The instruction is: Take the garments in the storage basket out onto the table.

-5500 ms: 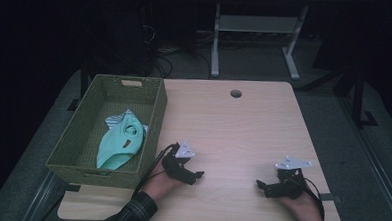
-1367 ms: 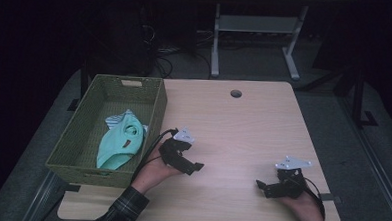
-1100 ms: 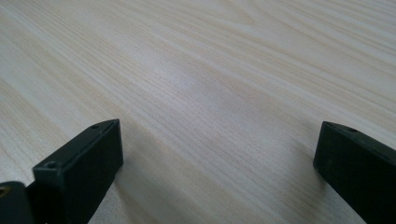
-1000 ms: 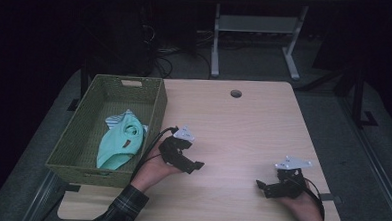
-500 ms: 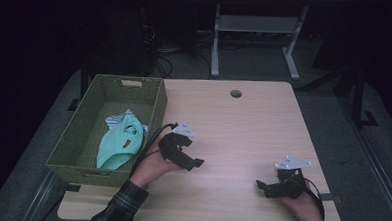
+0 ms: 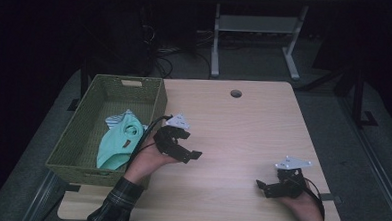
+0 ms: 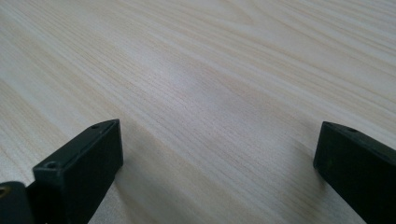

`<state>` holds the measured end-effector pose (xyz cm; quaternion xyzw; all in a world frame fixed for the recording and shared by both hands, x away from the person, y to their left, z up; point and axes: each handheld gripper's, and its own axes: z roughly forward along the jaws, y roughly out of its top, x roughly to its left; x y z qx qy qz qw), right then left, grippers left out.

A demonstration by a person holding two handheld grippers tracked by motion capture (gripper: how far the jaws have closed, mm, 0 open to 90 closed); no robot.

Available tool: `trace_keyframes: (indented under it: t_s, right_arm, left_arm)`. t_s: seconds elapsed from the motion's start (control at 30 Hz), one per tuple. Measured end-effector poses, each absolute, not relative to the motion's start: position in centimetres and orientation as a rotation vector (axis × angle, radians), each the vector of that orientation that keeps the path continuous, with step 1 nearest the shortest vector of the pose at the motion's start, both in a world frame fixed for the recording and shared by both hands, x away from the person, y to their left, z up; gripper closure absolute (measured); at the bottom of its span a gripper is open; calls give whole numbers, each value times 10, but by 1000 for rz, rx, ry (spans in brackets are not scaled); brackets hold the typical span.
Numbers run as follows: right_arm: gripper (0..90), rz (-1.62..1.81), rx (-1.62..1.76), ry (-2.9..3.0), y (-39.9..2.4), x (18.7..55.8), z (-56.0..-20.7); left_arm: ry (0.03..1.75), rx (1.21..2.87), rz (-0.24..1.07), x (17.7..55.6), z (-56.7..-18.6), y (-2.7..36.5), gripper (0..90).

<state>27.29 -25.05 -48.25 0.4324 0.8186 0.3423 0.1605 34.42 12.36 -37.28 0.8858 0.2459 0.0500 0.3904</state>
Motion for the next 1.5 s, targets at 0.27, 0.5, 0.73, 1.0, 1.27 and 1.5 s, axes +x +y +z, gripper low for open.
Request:
trace_keyframes:
  t_s: [0.27,0.5,0.73,1.0,1.27,1.5]
  right_arm:
    - [9,978,1235,2338,-251,273,-482]
    - [9,977,1235,2338,-251,273,-482]
    - [9,977,1232,2337,-251,273,-482]
    - [9,978,1229,2338,-251,273,-483]
    - [9,978,1229,2339,-251,273,-483]
    - [9,978,1227,2340,-251,273,-483]
  left_arm:
    - [642,2245,144,346,-365,132,155]
    - [653,2240,172,346,-360,139,155]
    - [666,2229,185,347,-356,147,155]
    - [678,2221,205,348,-352,155,155]
    - [689,2210,229,348,-347,165,155]
    - [704,2203,242,349,-344,174,155]
